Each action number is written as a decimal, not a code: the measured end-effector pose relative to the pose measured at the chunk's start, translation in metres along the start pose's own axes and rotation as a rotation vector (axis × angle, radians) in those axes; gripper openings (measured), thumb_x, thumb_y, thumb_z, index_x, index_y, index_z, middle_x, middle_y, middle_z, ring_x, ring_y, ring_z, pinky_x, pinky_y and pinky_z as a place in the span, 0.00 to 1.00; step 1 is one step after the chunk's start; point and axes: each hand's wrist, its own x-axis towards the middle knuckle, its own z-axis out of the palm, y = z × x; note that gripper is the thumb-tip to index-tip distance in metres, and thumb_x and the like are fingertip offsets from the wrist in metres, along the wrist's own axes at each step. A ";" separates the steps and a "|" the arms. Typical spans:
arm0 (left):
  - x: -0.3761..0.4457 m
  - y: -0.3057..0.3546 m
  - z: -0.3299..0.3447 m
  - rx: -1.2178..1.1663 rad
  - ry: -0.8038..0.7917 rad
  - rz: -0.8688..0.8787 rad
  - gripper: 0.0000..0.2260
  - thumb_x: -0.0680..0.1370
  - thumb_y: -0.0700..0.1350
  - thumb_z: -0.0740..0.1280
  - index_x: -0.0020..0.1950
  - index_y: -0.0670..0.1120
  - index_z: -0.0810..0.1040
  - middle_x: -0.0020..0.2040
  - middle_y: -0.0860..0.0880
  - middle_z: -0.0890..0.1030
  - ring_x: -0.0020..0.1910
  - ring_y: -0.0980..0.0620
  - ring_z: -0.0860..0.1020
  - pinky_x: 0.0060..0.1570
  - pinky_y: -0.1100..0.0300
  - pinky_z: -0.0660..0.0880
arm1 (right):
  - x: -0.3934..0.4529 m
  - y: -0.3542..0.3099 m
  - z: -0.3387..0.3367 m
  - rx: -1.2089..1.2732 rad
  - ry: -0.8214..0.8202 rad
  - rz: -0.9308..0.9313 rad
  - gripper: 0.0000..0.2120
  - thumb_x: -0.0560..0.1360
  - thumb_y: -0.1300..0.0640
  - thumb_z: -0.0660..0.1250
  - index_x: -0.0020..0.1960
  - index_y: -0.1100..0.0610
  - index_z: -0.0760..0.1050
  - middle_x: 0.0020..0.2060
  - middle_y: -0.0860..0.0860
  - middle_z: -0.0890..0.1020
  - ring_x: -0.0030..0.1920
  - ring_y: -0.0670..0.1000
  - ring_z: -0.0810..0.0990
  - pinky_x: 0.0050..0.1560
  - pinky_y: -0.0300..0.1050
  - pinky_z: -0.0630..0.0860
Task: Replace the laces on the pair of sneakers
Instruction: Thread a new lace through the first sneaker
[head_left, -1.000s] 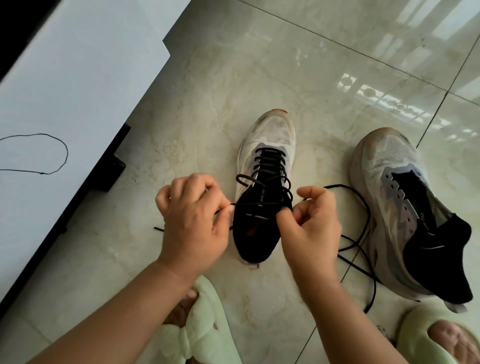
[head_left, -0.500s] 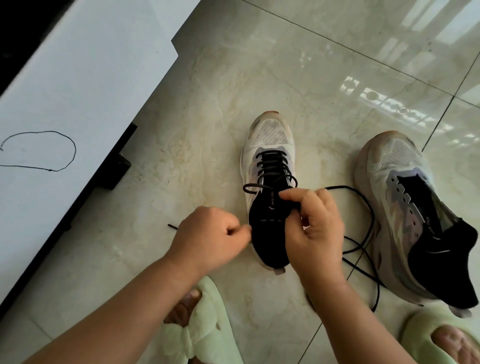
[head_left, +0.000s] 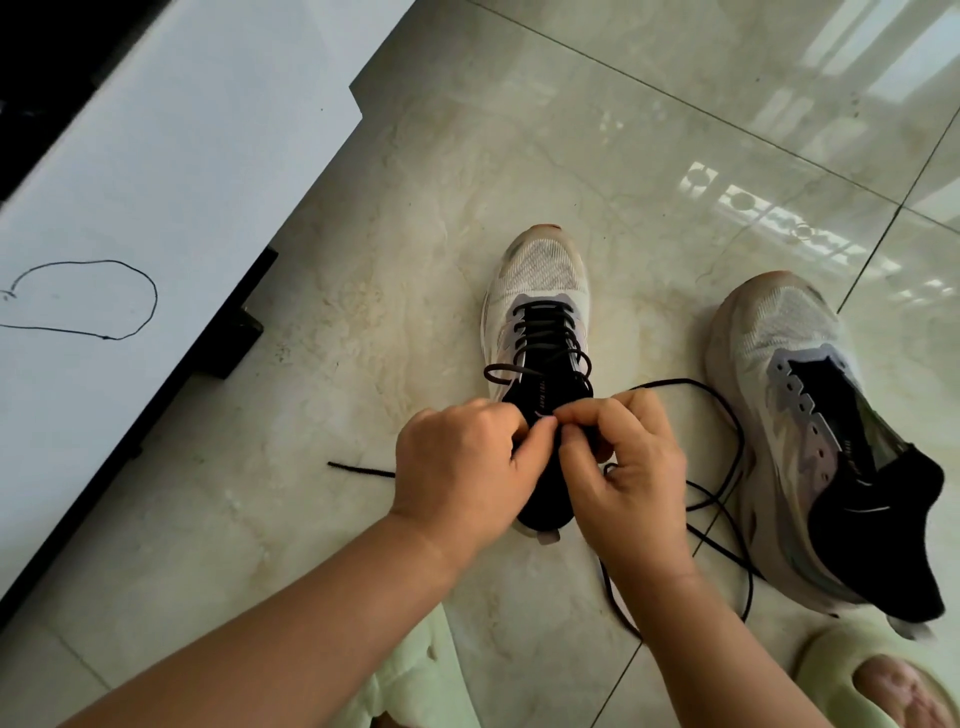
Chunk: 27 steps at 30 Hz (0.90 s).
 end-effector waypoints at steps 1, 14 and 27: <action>0.002 0.001 0.000 0.009 0.008 -0.008 0.16 0.71 0.53 0.68 0.26 0.47 0.76 0.23 0.50 0.74 0.20 0.47 0.71 0.24 0.64 0.54 | 0.000 -0.001 -0.001 0.009 0.011 0.002 0.09 0.71 0.67 0.67 0.42 0.53 0.77 0.35 0.47 0.72 0.37 0.43 0.73 0.35 0.29 0.69; 0.005 0.004 -0.001 -0.073 -0.022 -0.006 0.11 0.71 0.49 0.72 0.32 0.45 0.77 0.27 0.50 0.76 0.25 0.46 0.73 0.31 0.59 0.60 | 0.027 -0.015 -0.003 0.163 0.060 0.342 0.07 0.68 0.63 0.68 0.36 0.52 0.75 0.35 0.51 0.79 0.32 0.45 0.74 0.32 0.34 0.71; 0.005 0.000 0.002 -0.135 -0.061 -0.105 0.11 0.73 0.50 0.68 0.33 0.49 0.74 0.24 0.56 0.64 0.27 0.51 0.69 0.27 0.67 0.55 | 0.031 -0.010 -0.013 0.467 -0.008 0.355 0.06 0.73 0.66 0.67 0.40 0.56 0.79 0.30 0.49 0.80 0.31 0.44 0.76 0.33 0.35 0.74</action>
